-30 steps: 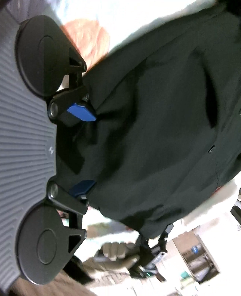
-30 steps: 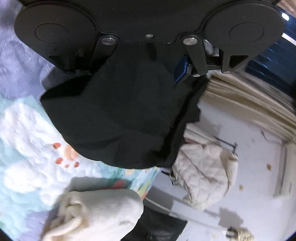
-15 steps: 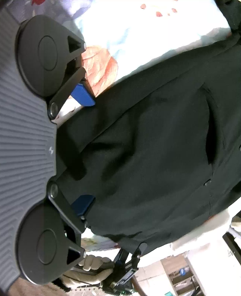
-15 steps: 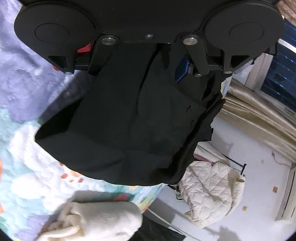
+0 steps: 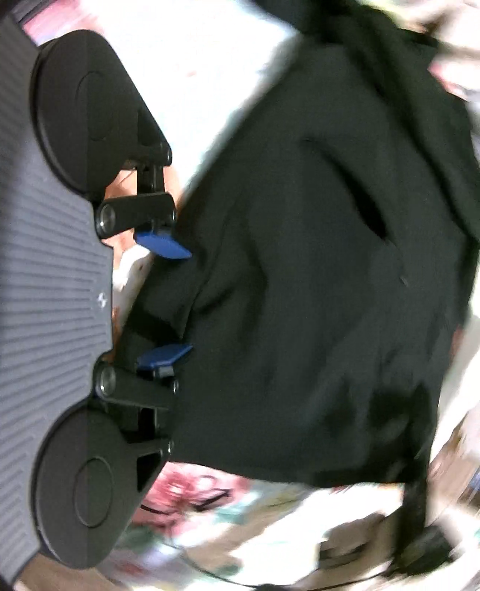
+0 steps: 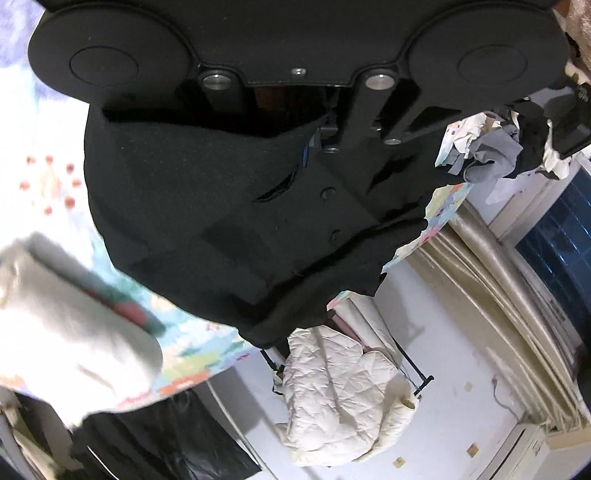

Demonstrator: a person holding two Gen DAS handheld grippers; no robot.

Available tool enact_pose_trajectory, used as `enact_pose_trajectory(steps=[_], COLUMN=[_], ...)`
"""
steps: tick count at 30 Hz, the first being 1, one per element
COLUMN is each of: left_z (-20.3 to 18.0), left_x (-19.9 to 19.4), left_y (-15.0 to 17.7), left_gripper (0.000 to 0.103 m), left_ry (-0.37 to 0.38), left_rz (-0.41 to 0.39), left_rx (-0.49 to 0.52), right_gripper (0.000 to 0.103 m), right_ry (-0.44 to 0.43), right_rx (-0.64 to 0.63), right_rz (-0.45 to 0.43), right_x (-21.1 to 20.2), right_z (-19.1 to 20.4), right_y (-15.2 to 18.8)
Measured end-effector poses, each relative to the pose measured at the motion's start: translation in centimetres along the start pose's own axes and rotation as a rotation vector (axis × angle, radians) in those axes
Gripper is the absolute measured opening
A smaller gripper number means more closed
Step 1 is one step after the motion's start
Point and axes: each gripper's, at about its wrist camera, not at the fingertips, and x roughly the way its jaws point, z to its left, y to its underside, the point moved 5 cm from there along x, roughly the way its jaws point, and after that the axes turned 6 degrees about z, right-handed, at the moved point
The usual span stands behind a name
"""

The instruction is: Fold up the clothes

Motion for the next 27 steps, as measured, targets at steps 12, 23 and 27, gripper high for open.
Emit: enact_pose_trajectory(steps=[12, 23, 27], left_z=[-5.2, -6.2, -6.9], left_x=[0.5, 2.0, 1.8], left_y=[0.4, 1.6, 1.5], left_gripper=[0.073, 0.098, 0.098], left_ry=[-0.037, -0.149, -0.173], left_rz=[-0.21, -0.2, -0.181], left_rx=[0.434, 0.603, 0.724], right_gripper=[0.009, 0.009, 0.009], right_ry=[0.038, 0.052, 0.061], right_rx=[-0.067, -0.08, -0.09], right_rz=[0.073, 0.126, 0.145], right_x=[1.9, 3.6, 4.0], right_z=[1.1, 1.8, 1.9], right_y=[-3.2, -4.7, -5.4])
